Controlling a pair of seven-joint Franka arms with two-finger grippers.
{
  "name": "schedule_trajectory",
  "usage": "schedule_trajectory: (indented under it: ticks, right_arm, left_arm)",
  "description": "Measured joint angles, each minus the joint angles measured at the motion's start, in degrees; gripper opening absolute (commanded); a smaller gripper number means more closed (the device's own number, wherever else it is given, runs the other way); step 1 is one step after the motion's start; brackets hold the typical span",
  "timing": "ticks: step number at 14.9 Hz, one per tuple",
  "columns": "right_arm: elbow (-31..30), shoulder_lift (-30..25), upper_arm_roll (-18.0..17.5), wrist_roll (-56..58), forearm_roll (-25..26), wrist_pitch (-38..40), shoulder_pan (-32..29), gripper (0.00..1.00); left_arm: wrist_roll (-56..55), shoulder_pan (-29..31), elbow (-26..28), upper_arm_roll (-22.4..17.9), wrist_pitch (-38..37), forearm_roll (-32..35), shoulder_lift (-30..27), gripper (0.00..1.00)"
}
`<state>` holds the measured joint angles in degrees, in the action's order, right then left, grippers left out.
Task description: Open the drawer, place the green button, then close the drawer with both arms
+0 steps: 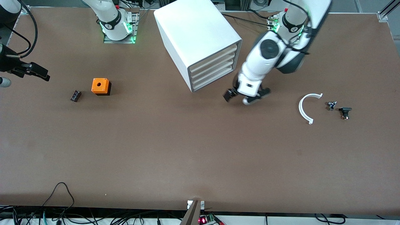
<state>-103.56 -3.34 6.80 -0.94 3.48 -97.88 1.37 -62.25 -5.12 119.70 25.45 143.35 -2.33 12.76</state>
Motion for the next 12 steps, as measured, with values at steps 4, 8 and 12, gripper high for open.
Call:
schedule_trajectory:
  ticks: [4, 8, 12]
  right_arm:
    - [0.0, 0.0, 0.0, 1.8, 0.0, 0.0, 0.0, 1.00]
    - [0.0, 0.0, -0.1, 1.9, 0.0, 0.4, 0.1, 1.00]
    - [0.0, 0.0, -0.1, 1.4, 0.0, 0.5, 0.1, 1.00]
  left_arm:
    - [11.6, 4.2, -4.7, -3.5, -12.7, 0.0, -8.2, 1.00]
    - [28.7, 4.4, -14.7, -12.2, -33.3, -0.1, -13.3, 1.00]
    - [50.2, 4.6, -20.5, -18.9, -46.5, -0.1, -16.6, 1.00]
